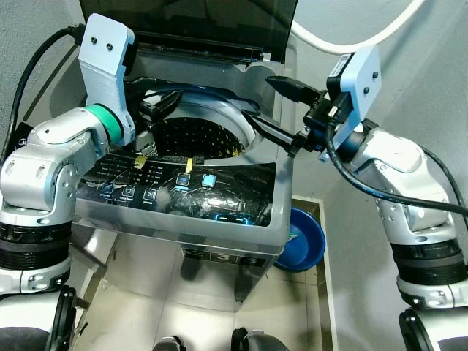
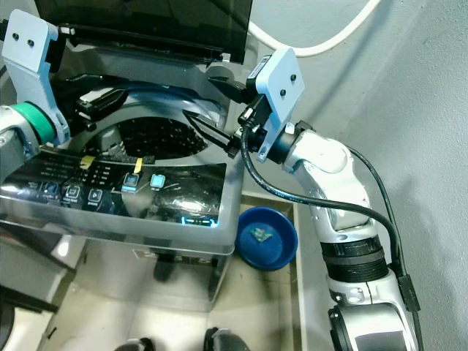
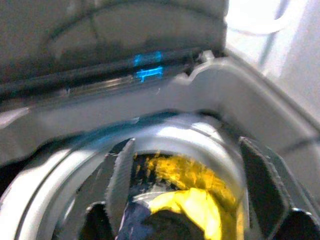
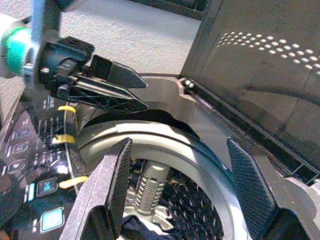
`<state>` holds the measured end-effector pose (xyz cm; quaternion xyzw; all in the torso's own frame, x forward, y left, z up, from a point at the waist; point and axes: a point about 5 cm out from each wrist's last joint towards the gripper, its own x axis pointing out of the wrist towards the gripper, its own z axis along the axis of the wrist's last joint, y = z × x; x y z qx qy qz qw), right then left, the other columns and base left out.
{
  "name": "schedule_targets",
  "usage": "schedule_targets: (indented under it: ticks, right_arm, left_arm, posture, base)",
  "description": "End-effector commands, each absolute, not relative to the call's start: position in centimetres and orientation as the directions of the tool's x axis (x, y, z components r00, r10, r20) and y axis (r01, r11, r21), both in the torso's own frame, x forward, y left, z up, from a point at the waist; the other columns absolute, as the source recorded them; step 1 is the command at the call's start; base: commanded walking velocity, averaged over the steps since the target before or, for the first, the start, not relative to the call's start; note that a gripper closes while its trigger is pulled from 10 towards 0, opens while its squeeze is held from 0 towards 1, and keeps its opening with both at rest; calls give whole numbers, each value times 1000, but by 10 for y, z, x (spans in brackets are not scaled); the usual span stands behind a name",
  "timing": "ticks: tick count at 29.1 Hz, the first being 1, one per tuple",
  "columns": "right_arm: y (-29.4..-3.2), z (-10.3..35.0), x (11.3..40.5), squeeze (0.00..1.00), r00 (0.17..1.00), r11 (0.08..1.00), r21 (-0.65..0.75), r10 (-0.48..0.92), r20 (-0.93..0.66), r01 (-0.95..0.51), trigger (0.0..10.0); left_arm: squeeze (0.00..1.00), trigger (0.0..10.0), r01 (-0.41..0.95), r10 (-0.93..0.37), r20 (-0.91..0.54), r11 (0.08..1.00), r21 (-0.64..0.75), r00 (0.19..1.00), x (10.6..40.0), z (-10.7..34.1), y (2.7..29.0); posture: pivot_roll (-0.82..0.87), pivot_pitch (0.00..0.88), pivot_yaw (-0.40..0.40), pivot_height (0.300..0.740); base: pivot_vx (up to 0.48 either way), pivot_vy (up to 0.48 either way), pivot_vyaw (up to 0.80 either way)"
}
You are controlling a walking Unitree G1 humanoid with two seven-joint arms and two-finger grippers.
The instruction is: Clothes washing
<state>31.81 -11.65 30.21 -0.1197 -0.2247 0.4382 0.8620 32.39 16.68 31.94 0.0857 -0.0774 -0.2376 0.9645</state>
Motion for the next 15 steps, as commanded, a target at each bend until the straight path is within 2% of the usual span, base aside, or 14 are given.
schedule_targets:
  ticks: [1, 2, 6, 9, 13, 14, 15]
  right_arm:
    - [-117, 306, 317, 0, 510, 595, -396, 804, 306, -699, 10000]
    - [-120, 314, 322, 0, 559, 689, -330, 720, 410, -645, 10000]
    - [-122, 318, 325, 0, 591, 745, -277, 656, 469, -607, 10000]
    - [-119, 318, 328, 0, 619, 783, -214, 600, 506, -584, 10000]
    - [-116, 316, 328, 0, 620, 783, -207, 598, 508, -586, 10000]
    - [-115, 315, 328, 0, 621, 785, -202, 595, 510, -586, 10000]
    - [-115, 314, 329, 0, 629, 792, -189, 583, 515, -580, 10000]
  left_arm:
    - [749, 10000, 492, -526, 140, 842, 218, 839, 317, 323, 160]
    - [0, 10000, 517, -651, 225, 730, 446, 725, 296, 327, 133]
    - [0, 10000, 497, -695, 267, 683, 535, 668, 286, 327, 119]
    - [0, 10000, 597, -771, 289, 627, 500, 567, 274, 328, 104]
    - [0, 10000, 570, -766, 298, 629, 529, 569, 273, 328, 102]
    - [0, 10000, 518, -729, 316, 665, 538, 607, 278, 329, 105]
    - [0, 10000, 421, -642, 366, 741, 523, 674, 286, 332, 114]
  posture:
    - [49, 130, 7, 740]
    - [55, 129, 7, 740]
    - [63, 129, 6, 740]
    - [65, 126, 9, 740]
    - [67, 124, 10, 740]
    - [68, 123, 11, 740]
    - [75, 121, 9, 740]
  base:
    - [0, 0, 0]
    - [0, 0, 0]
    - [0, 0, 0]
    - [0, 0, 0]
    - [0, 0, 0]
    - [0, 0, 0]
    - [0, 0, 0]
